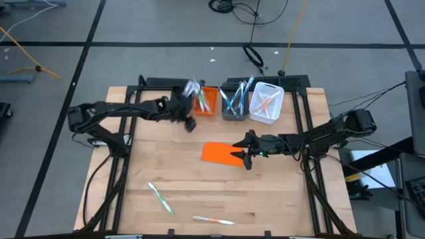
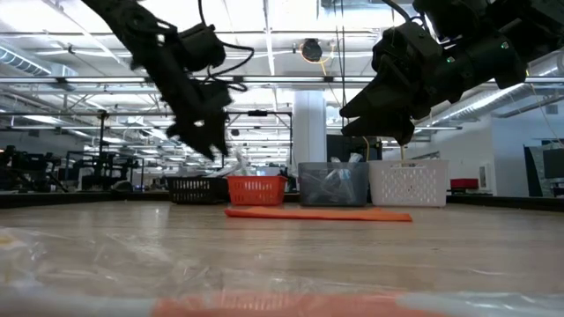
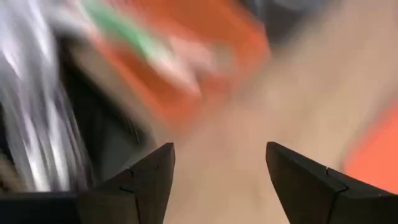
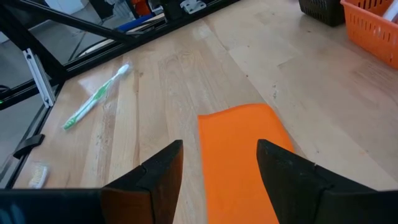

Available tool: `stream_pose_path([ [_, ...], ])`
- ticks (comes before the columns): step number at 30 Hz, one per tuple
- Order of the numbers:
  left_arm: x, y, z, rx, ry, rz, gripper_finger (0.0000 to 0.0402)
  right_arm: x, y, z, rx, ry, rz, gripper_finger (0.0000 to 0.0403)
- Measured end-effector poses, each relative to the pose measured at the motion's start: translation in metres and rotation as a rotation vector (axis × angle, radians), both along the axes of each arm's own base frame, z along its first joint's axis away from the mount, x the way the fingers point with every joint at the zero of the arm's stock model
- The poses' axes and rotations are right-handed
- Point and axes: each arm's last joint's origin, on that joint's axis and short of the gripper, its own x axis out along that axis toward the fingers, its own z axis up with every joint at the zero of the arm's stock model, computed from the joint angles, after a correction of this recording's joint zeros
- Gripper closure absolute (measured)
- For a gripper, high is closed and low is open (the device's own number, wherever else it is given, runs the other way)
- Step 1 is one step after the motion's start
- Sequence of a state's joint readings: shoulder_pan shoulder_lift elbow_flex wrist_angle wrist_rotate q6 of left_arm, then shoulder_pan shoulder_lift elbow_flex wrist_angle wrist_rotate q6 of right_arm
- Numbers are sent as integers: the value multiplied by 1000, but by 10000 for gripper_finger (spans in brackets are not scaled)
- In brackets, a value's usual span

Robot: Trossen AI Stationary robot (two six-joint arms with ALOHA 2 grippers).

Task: Pick & Place Toothbrushes
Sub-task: Put the green toothbrush into the orange bin

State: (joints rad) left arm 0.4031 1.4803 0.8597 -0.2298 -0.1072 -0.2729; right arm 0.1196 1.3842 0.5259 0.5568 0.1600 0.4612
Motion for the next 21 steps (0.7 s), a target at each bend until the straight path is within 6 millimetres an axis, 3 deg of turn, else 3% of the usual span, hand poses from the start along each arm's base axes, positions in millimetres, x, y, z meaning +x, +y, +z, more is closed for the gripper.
stream_pose_path([
  [9,-28,-89,-2,-159,387,-235,146,0,0,0,5,1,-2,206],
  [21,-53,-203,-5,-131,517,-560,146,0,0,0,10,4,0,206],
])
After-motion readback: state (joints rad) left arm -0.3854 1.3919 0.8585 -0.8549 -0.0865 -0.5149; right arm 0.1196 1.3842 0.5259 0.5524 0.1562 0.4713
